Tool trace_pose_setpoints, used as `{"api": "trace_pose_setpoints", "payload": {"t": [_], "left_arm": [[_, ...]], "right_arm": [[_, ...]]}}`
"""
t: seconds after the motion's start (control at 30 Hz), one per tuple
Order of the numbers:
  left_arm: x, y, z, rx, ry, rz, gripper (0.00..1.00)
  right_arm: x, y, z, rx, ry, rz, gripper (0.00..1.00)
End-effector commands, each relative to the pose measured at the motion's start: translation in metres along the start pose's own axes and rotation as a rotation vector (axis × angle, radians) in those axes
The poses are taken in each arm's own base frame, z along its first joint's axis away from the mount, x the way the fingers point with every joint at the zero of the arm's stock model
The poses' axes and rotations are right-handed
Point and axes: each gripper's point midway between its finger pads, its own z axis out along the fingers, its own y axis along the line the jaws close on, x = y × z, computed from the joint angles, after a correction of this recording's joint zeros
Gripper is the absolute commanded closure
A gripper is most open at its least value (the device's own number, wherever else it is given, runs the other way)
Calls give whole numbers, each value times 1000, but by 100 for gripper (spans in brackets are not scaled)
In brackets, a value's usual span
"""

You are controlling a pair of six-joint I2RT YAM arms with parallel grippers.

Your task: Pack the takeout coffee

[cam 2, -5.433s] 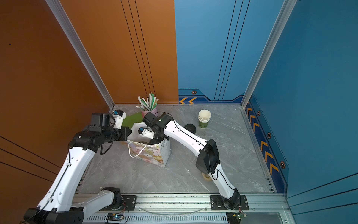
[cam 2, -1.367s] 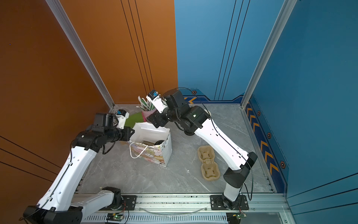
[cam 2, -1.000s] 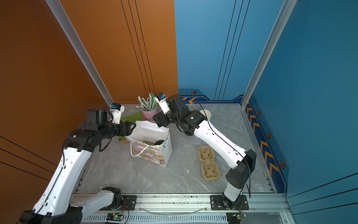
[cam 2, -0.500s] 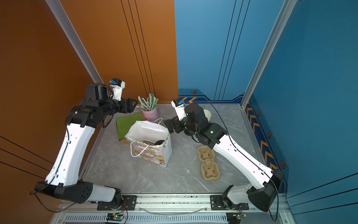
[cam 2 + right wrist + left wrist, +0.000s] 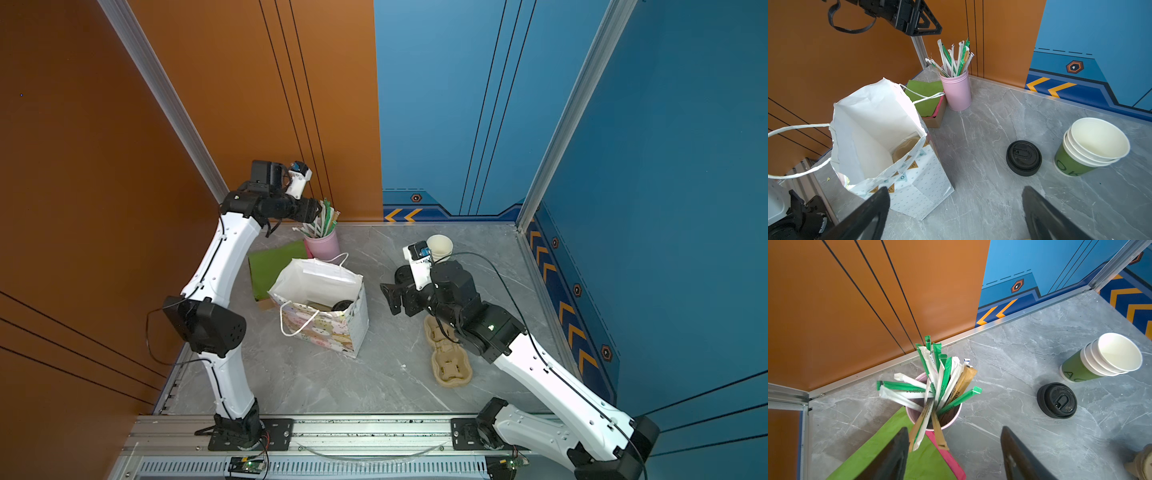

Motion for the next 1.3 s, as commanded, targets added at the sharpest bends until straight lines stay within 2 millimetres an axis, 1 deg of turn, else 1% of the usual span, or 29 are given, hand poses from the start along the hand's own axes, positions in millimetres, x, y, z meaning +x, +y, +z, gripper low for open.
{"api": "trace_pose_setpoints", "payload": {"t": [0.0, 0.1, 0.2, 0.33, 0.57, 0.67, 0.8, 0.9, 0.93, 0.97, 1.07, 1.13, 1.27], "left_arm": [[-2, 12, 16, -18, 5, 9, 33], [2, 22, 35, -45, 24, -1, 37], [6, 29, 51, -60, 39, -8, 39], [13, 39, 64, -83, 57, -23, 45], [14, 41, 84, -64, 54, -42, 53], [13, 40, 91, -55, 50, -48, 59], [16, 43, 96, -58, 56, -51, 75], [14, 44, 95, -65, 51, -48, 86], [13, 44, 94, -67, 47, -46, 89], [11, 45, 93, -71, 43, -45, 92], [2, 45, 84, -78, 18, -40, 97], [-6, 44, 74, -85, -1, -32, 100], [-23, 40, 48, -98, -48, -6, 100]], "right_arm": [[1, -12, -11, 47, -35, 50, 0], [6, -16, -16, 52, -44, 66, 0], [9, -19, -19, 59, -46, 75, 0], [12, -20, -21, 62, -42, 80, 0], [12, -19, -27, 55, -49, 85, 0], [12, -20, -30, 56, -55, 87, 0], [14, -20, -34, 55, -60, 91, 0], [15, -20, -35, 53, -62, 93, 0], [13, -28, -36, 74, -70, 105, 0], [12, -29, -36, 75, -72, 109, 0], [12, -28, -36, 69, -74, 113, 0], [12, -27, -36, 65, -72, 115, 0], [12, -26, -35, 60, -70, 114, 0]]}}
